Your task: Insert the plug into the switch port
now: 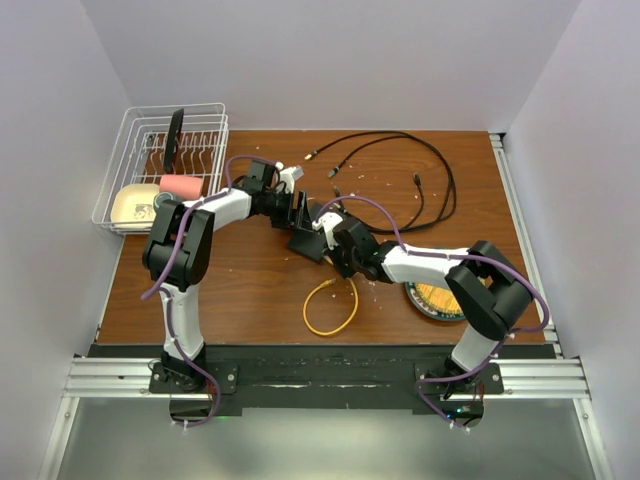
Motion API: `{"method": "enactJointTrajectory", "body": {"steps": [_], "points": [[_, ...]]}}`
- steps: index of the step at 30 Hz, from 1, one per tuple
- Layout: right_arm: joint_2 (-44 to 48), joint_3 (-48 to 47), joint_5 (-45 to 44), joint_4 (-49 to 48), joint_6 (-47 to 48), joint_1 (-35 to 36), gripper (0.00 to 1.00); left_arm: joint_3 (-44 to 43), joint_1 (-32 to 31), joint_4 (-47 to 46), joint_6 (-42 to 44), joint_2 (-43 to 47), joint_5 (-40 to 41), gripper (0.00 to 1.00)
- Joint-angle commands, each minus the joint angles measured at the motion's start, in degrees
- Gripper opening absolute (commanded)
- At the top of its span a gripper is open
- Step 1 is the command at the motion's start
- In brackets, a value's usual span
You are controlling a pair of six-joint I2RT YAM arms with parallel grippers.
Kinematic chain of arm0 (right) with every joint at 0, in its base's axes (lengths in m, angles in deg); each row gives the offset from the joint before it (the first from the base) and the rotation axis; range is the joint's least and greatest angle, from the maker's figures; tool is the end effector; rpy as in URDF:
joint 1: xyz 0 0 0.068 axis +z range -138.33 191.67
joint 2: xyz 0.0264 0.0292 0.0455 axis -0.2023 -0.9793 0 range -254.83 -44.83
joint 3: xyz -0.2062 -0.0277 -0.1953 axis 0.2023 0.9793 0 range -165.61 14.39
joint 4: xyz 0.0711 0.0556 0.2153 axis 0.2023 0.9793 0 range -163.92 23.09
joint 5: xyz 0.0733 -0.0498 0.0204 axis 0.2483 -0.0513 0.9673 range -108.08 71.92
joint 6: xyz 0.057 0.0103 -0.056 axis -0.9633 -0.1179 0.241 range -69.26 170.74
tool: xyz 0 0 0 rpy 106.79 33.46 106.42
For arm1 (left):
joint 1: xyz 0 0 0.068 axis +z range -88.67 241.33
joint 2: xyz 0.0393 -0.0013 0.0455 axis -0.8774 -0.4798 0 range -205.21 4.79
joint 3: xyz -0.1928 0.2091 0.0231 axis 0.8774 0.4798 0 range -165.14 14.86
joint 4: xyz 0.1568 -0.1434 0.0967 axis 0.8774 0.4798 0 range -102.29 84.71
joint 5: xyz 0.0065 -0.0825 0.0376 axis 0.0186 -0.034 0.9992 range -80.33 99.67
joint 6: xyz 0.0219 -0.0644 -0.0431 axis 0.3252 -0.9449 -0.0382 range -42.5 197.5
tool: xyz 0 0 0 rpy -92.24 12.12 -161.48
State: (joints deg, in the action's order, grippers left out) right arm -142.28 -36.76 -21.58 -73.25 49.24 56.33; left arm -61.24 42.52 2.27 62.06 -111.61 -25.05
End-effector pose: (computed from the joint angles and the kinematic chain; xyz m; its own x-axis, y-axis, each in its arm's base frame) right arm 0.2487 0.2398 0.1693 -0.5371 -0.4942 -0.6835 -0.6582 0.7524 -0.0268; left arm 0.3861 -0.1735 0.1611 -0.8993 0.0752 -0.4308 0.3485 0.7183 -0.6022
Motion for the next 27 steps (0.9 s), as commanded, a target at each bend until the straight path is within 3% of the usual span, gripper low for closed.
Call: {"method": "enactJointTrajectory", "body": {"steps": [1, 15, 27], "points": [[3.1, -1.1, -0.5, -2.2, 0.3, 0.5, 0.00, 0.7, -0.1, -0.3, 0.0, -0.1, -2.8, 0.70], [5.5, -0.4, -1.1, -2.2, 0.4, 0.9, 0.00, 0.9, -0.1, -0.5, -0.2, -0.5, -2.8, 0.70], [1.6, -0.9, 0.5, -3.4, 1.1, 1.0, 0.00, 0.9, -0.1, -2.6, 0.1, -0.4, -5.1, 0.70]]}}
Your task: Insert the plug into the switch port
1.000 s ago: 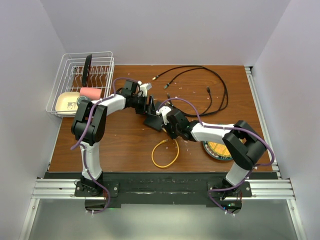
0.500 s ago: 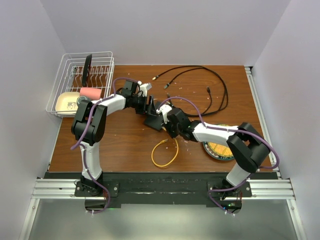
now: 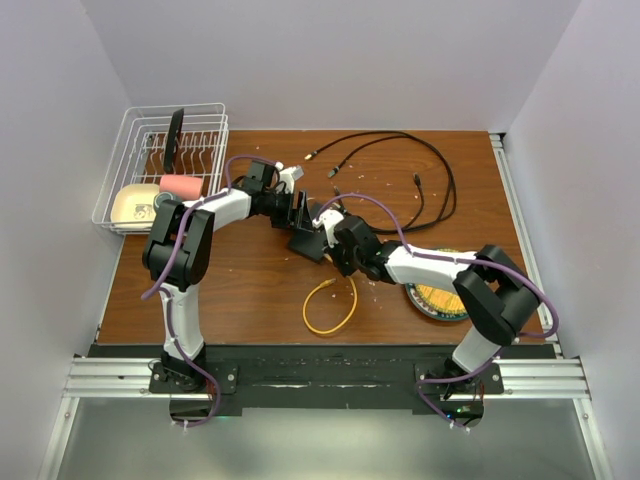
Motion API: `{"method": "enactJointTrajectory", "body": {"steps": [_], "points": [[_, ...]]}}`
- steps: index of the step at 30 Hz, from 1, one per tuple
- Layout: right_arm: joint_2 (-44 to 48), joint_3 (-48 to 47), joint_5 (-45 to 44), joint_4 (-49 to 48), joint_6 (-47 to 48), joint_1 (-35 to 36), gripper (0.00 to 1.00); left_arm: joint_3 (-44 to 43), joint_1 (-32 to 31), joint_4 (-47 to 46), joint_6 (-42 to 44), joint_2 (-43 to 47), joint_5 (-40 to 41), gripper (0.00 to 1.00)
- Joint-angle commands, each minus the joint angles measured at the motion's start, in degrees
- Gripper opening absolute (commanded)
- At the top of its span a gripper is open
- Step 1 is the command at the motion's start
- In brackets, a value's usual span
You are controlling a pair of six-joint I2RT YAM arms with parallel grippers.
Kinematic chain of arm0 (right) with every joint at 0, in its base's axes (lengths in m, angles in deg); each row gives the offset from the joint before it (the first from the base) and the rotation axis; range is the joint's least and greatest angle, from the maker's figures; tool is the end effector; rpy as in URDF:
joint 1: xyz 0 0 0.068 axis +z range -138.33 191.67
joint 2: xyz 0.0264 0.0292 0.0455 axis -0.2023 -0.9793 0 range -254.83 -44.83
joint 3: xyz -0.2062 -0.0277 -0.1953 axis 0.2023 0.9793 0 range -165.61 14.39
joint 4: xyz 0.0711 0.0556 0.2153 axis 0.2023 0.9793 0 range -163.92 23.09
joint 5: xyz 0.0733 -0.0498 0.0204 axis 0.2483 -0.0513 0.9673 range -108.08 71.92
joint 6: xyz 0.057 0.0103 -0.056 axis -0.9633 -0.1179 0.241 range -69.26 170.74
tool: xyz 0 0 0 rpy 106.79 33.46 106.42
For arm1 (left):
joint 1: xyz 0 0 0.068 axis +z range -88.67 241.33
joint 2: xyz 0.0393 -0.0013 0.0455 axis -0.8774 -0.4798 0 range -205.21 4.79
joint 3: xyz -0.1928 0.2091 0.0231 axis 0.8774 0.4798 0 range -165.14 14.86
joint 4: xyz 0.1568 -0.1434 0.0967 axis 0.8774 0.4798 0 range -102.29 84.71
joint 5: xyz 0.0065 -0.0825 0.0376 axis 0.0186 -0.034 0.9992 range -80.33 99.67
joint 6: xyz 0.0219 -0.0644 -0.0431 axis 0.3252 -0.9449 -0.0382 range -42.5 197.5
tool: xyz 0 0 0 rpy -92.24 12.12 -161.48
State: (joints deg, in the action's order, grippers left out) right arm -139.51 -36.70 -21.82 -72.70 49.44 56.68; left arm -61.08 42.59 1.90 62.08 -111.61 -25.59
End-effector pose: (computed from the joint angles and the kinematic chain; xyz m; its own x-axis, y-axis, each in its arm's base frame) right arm 0.2445 0.2381 0.1837 -0.5132 -0.4815 -0.7105 -0.6616 0.7493 -0.0299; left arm 0.3860 -0.1735 0.1611 -0.8984 0.0756 -0.4325 0.3524 0.7116 -0.6078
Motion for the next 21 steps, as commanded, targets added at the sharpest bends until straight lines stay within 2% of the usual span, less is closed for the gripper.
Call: {"method": "enactJointTrajectory", "body": {"steps": [1, 21], "points": [[-1.3, -0.9, 0.7, -4.2, 0.9, 0.6, 0.00, 0.9, -0.2, -2.5, 0.1, -0.4, -5.2, 0.70], [-2.5, -5.9, 3.2, -4.6, -0.8, 0.7, 0.00, 3.0, -0.9, -5.9, -0.4, 0.1, -9.9, 0.69]]}}
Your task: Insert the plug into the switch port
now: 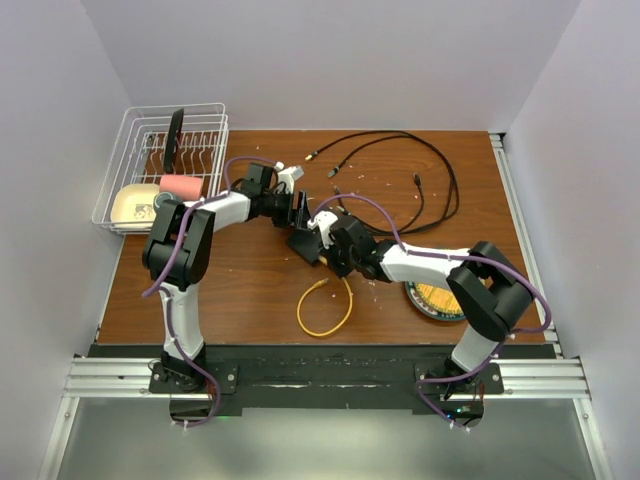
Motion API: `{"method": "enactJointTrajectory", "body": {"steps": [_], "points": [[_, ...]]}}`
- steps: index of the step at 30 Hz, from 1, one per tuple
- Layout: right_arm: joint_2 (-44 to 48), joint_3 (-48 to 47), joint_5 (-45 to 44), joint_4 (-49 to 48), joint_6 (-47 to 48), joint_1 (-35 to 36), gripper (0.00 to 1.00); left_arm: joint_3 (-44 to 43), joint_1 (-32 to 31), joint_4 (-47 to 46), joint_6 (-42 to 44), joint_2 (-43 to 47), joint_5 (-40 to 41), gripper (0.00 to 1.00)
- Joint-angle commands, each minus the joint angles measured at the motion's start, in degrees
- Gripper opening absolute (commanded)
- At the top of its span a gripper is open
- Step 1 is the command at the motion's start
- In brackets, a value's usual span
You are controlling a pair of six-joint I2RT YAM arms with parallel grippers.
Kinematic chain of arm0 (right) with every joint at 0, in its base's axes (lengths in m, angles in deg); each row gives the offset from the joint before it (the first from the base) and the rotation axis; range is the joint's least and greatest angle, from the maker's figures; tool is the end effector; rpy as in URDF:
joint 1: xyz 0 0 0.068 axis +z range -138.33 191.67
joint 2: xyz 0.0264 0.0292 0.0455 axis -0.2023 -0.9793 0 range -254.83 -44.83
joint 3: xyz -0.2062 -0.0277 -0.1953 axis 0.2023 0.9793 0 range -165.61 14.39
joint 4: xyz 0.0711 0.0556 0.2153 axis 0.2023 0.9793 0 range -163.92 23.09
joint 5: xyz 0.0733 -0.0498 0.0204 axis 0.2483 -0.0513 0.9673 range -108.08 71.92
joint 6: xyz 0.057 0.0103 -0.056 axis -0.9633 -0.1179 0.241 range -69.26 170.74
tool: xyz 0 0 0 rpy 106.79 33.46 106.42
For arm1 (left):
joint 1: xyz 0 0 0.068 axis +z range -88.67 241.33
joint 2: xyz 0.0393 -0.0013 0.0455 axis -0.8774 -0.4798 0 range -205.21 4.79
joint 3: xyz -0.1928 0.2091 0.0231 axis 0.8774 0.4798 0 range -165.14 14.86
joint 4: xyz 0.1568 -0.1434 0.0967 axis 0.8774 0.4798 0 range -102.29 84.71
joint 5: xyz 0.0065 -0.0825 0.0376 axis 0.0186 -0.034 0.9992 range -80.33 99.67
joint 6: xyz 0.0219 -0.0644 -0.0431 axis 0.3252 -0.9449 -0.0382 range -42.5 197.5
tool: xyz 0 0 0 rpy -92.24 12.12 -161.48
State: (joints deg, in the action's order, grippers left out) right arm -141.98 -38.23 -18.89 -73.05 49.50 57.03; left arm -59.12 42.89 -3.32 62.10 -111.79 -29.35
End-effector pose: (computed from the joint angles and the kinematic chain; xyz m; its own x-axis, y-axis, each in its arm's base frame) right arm 0.2469 0.2486 0.1781 -0.5152 -0.4911 -0.7024 -0.6935 0.7204 0.0050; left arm 0.3868 -0.1752 0.1596 -0.8803 0.0761 -0.4683 0.3975 0.6570 -0.6406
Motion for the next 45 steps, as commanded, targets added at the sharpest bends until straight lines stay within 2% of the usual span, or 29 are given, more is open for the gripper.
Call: {"method": "enactJointTrajectory", "body": {"steps": [1, 10, 23, 35, 45], "points": [[-0.7, -5.0, 0.0, -3.8, -1.0, 0.4, 0.00, 1.3, -1.3, -0.6, -0.4, 0.3, -6.3, 0.69], [-2.4, -6.3, -4.4, -3.5, -3.9, 0.3, 0.00, 5.4, -1.5, -2.1, -2.4, 2.4, -7.1, 0.69], [-0.8, -4.0, -4.5, -6.8, -4.8, 0.3, 0.00, 9.3, -3.2, -3.5, -4.7, 3.5, -10.1, 0.52], [0.4, -5.5, -4.0, -10.4, -4.7, 0.3, 0.00, 13.0, -3.5, -6.9, -7.9, 4.5, -13.5, 0.44], [-0.2, -7.0, -5.2, -12.5, -5.0, 0.3, 0.00, 14.0, -4.5, -7.6, -8.3, 4.7, -15.9, 0.42]]}}
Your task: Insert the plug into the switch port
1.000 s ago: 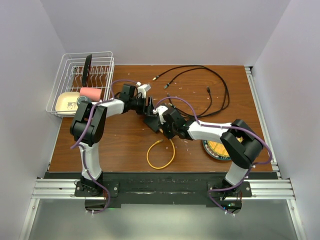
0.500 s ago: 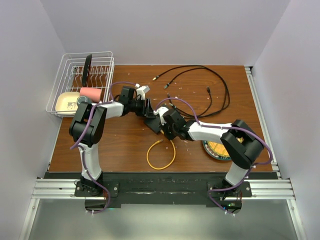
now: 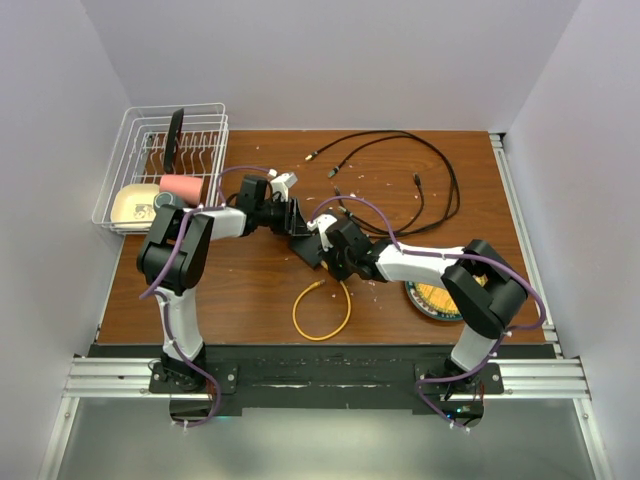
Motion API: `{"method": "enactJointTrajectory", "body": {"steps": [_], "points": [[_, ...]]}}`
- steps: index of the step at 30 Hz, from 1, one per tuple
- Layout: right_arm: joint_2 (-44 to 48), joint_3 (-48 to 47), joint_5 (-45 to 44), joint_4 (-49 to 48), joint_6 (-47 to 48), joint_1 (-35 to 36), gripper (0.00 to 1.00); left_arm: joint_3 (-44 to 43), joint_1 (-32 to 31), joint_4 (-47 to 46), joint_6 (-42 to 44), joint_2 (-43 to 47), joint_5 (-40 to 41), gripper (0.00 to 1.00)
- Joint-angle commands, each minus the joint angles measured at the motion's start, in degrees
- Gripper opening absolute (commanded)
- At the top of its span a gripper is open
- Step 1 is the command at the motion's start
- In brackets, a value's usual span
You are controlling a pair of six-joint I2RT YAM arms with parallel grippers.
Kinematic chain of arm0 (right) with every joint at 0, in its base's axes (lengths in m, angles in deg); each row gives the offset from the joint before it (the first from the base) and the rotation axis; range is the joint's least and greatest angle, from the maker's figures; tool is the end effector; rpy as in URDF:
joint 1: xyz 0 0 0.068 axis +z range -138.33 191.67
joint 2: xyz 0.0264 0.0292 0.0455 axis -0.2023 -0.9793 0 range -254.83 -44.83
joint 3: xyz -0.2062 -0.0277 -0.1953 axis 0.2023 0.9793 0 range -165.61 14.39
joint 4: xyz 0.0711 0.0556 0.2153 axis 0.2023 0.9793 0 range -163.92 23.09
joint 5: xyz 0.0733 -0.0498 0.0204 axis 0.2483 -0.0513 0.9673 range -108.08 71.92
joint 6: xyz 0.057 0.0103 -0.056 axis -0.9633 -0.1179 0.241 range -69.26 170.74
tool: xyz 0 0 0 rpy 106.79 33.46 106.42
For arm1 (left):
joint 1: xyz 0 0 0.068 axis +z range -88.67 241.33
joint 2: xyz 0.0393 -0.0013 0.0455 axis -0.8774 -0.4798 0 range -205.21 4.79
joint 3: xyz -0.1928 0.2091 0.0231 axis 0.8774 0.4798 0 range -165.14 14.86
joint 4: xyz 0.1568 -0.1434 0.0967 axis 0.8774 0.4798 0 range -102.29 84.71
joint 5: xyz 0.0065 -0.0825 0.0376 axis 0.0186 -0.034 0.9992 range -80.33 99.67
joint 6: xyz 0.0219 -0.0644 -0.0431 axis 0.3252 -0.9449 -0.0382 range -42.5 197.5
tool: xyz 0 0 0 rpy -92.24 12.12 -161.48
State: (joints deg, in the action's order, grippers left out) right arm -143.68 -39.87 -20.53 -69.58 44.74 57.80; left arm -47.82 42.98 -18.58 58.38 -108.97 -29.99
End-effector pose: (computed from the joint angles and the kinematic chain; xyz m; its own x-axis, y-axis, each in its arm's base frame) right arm 0.2460 0.2516 0.1708 -0.5927 -0.4660 -0.6570 -0.6424 0.7655 0.0366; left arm 0.3693 -0.1694 0.1477 -0.8520 0.0170 -0.5233 0.4162 0.6283 -0.6573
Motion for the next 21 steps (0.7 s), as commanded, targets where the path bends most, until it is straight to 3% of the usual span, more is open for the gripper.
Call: {"method": "enactJointTrajectory", "body": {"steps": [1, 12, 21], "points": [[1.5, -5.3, -3.7, -16.3, -0.2, -0.4, 0.00, 2.8, -4.6, 7.7, -4.6, 2.0, -15.4, 0.42], [1.6, -6.6, -6.4, -18.0, -0.9, -0.5, 0.00, 4.5, -4.7, 7.5, -5.2, 3.5, -16.9, 0.42], [0.8, -8.5, -6.9, -20.5, -1.0, -0.5, 0.00, 6.2, -4.9, 10.3, -3.5, 5.7, -16.6, 0.50]]}}
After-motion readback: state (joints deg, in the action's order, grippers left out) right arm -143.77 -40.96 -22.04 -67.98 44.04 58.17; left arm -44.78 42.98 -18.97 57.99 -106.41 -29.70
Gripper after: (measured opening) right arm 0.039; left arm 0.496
